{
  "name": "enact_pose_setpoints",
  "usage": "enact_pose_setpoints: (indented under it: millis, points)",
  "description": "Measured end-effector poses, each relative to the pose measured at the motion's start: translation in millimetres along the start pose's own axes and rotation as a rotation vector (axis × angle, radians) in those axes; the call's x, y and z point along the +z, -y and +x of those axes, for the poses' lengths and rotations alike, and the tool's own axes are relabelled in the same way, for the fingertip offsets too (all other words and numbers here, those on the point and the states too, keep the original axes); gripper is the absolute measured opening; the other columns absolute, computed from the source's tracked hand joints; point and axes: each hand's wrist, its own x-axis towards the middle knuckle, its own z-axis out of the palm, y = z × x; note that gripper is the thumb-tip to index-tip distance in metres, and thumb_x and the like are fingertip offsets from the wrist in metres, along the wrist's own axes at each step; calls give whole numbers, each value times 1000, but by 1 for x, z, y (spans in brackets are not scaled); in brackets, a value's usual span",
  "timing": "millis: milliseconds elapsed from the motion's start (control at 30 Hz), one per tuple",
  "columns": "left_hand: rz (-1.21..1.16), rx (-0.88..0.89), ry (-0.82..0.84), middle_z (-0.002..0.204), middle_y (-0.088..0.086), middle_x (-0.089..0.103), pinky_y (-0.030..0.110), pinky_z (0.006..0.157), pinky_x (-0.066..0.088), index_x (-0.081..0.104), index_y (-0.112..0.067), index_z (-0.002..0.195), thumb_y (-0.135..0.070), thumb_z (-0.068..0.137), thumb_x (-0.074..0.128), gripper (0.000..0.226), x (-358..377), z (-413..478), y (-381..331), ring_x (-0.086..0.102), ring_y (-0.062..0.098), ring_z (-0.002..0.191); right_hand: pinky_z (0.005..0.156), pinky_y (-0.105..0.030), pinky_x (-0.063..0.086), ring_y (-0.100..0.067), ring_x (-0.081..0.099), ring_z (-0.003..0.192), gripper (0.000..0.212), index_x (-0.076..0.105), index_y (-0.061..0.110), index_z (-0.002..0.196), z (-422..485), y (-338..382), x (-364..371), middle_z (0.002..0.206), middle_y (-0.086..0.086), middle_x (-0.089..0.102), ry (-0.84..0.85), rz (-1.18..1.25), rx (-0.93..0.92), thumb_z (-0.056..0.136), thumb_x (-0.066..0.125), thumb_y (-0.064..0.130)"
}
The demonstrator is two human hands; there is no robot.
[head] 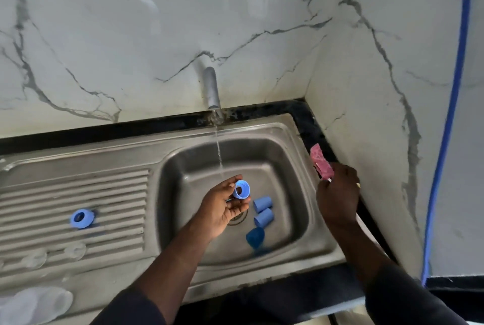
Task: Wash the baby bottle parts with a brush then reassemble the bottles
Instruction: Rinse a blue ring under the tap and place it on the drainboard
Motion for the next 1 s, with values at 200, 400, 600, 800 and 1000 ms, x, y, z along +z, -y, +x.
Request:
enact_pose_setpoints:
  millis: [200, 400, 600, 800, 1000]
  points:
    - [33, 87, -42, 110, 19, 70, 39, 87, 57, 60, -7, 126, -3, 101, 51, 27, -13, 28, -39, 72, 27, 89, 101, -39, 48, -17, 59, 115, 46, 56, 21, 135, 9, 125, 45, 130, 0, 61, 719, 442, -116, 91, 68, 23]
    - [184, 254, -46, 113, 16, 71, 28, 75, 59, 66, -8, 120, -3, 92, 67, 29, -17, 61, -85, 70, 16, 87, 97, -39, 54, -18, 68, 105, 40, 64, 14, 124, 50, 187, 76, 115, -4, 72, 792, 568, -163, 86, 75, 9]
    - [186, 336, -5, 95, 7, 75, 32, 72, 62, 71, -13, 110, -3, 89, 72, 24, -27, 67, -113, 75, 21, 79, 92, -38, 55, -18, 68, 102, 40, 69, 17, 116, 66, 201, 94, 109, 0, 73, 734, 635, -65, 79, 81, 9]
    - [405, 479, -45, 102, 14, 76, 40, 80, 62, 71, -5, 115, -1, 81, 80, 35, -27, 79, -126, 75, 26, 88, 86, -43, 60, -31, 73, 98, 48, 70, 15, 112, 75, 211, 96, 101, -9, 77, 848, 988, 302, 78, 66, -18]
    - [191, 332, -44, 101, 16, 75, 33, 79, 61, 71, -7, 113, -21, 92, 73, 25, -32, 79, -117, 74, 24, 85, 91, -45, 59, -24, 73, 97, 47, 68, 17, 116, 71, 209, 101, 102, -5, 76, 855, 867, 196, 75, 82, -3]
